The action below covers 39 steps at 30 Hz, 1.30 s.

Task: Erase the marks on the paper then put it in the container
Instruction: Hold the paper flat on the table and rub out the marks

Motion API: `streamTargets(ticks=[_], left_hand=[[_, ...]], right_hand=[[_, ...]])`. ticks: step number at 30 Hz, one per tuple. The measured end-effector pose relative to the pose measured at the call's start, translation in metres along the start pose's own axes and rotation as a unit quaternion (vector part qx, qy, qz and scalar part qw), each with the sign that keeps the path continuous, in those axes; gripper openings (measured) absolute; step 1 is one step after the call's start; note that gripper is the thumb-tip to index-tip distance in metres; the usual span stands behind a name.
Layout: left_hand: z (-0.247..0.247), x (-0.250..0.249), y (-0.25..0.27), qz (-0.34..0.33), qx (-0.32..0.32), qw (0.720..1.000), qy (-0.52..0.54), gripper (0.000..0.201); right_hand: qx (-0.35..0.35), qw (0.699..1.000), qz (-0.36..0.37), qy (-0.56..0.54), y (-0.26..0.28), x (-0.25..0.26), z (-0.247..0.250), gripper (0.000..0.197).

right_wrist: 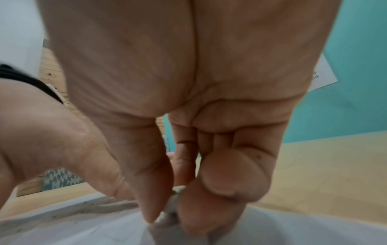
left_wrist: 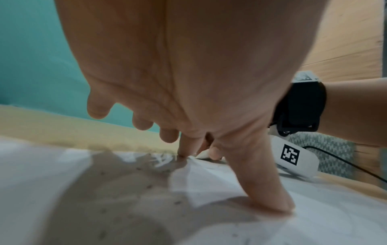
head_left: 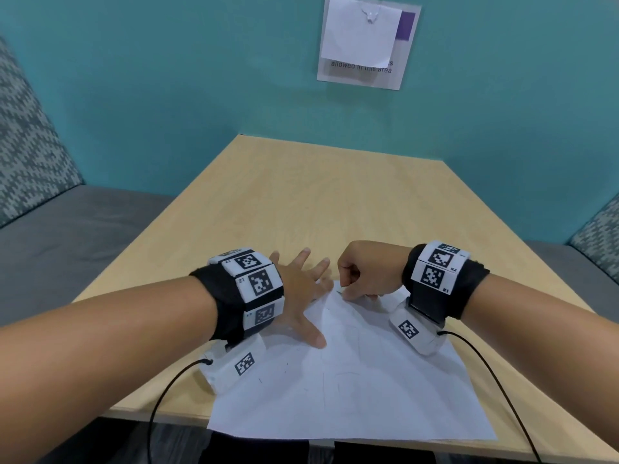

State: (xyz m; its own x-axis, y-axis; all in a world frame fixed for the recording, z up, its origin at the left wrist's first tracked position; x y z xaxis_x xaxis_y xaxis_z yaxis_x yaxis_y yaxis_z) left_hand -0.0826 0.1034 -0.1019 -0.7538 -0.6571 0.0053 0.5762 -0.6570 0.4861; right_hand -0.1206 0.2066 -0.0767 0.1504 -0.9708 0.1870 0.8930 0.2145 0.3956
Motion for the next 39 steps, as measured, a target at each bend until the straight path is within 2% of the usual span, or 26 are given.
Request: streamTargets(ticks=[3, 7, 12, 17, 21, 23, 26, 31, 36, 39], left_hand=[[-0.003, 0.002, -0.008, -0.004, -0.006, 1.0, 0.01, 0.111], [-0.005, 0.002, -0.009, -0.002, -0.024, 0.999, 0.023, 0.097], [-0.011, 0.009, -0.013, 0.01, -0.003, 1.0, 0.009, 0.115], [-0.005, 0.002, -0.007, 0.007, -0.009, 1.0, 0.015, 0.095], [-0.011, 0.008, -0.011, 0.017, 0.002, 1.0, 0.004, 0.111], [-0.01, 0.006, -0.011, 0.014, -0.001, 1.0, 0.004, 0.109], [-0.008, 0.005, -0.008, 0.012, -0.007, 1.0, 0.014, 0.102], [-0.013, 0.009, -0.011, 0.025, -0.006, 1.0, -0.009, 0.115], [-0.009, 0.006, -0.009, 0.011, -0.014, 1.0, 0.006, 0.109], [-0.014, 0.011, -0.012, 0.025, -0.006, 1.0, 0.005, 0.115]], right_hand=[[-0.009, 1.0, 0.018, 0.004, 0.007, 0.009, -0.002, 0.012], [0.031, 0.995, 0.093, 0.023, 0.025, 0.042, -0.027, 0.019], [-0.015, 0.999, 0.039, 0.008, 0.01, 0.013, 0.002, 0.014], [0.044, 0.994, 0.105, 0.004, 0.03, 0.045, -0.029, 0.015], [-0.006, 0.998, 0.054, 0.018, 0.015, 0.02, -0.004, 0.011], [-0.004, 0.998, 0.059, 0.024, 0.017, 0.023, -0.009, 0.012], [0.034, 0.994, 0.099, 0.033, 0.03, 0.041, -0.027, 0.015], [-0.023, 0.999, 0.038, 0.025, 0.015, 0.009, 0.001, 0.012], [0.0, 0.995, 0.09, 0.052, 0.029, 0.037, -0.021, 0.018], [-0.03, 0.998, 0.04, 0.042, 0.015, 0.013, 0.0, 0.015]])
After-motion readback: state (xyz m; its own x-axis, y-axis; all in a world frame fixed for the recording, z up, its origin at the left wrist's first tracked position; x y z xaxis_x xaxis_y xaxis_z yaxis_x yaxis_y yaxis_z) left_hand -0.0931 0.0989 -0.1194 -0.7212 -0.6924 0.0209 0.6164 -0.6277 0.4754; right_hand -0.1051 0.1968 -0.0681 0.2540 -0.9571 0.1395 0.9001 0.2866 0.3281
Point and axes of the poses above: each hand's wrist, its own y-axis away from the middle knuckle, its own z-axis out of the back of the hand, x = y × z, the point moved 9 cm from there along -y, towards the middle knuckle, and after that the axes turned 8 degrees about -z, right-handed, at the moved point
